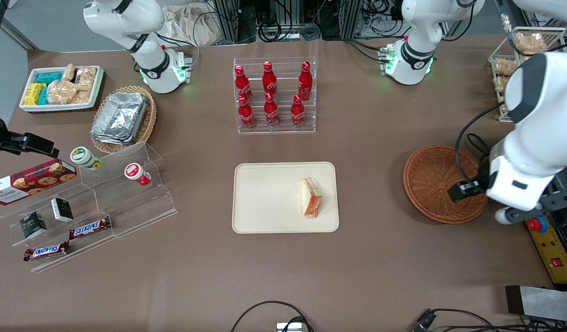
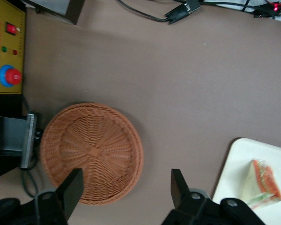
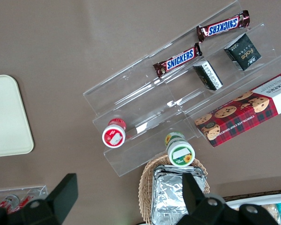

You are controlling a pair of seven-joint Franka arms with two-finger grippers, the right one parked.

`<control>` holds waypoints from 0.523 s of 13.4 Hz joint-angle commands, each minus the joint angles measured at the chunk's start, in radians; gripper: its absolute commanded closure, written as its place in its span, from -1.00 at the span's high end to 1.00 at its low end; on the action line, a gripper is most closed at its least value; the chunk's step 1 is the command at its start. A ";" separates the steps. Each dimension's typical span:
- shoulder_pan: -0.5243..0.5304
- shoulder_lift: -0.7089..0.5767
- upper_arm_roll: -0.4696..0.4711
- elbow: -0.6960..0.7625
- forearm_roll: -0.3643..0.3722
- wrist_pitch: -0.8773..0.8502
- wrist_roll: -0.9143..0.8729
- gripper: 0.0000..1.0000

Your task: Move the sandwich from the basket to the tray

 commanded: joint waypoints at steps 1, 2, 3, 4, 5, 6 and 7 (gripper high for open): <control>-0.003 -0.116 0.066 -0.123 -0.053 0.012 0.119 0.66; -0.003 -0.142 0.086 -0.152 -0.058 0.012 0.153 0.66; -0.009 -0.174 0.101 -0.181 -0.061 0.012 0.189 0.65; -0.015 -0.205 0.124 -0.210 -0.061 0.012 0.222 0.64; -0.033 -0.239 0.160 -0.241 -0.061 0.010 0.262 0.64; -0.047 -0.265 0.192 -0.264 -0.061 0.009 0.304 0.64; -0.047 -0.286 0.209 -0.276 -0.061 0.001 0.339 0.64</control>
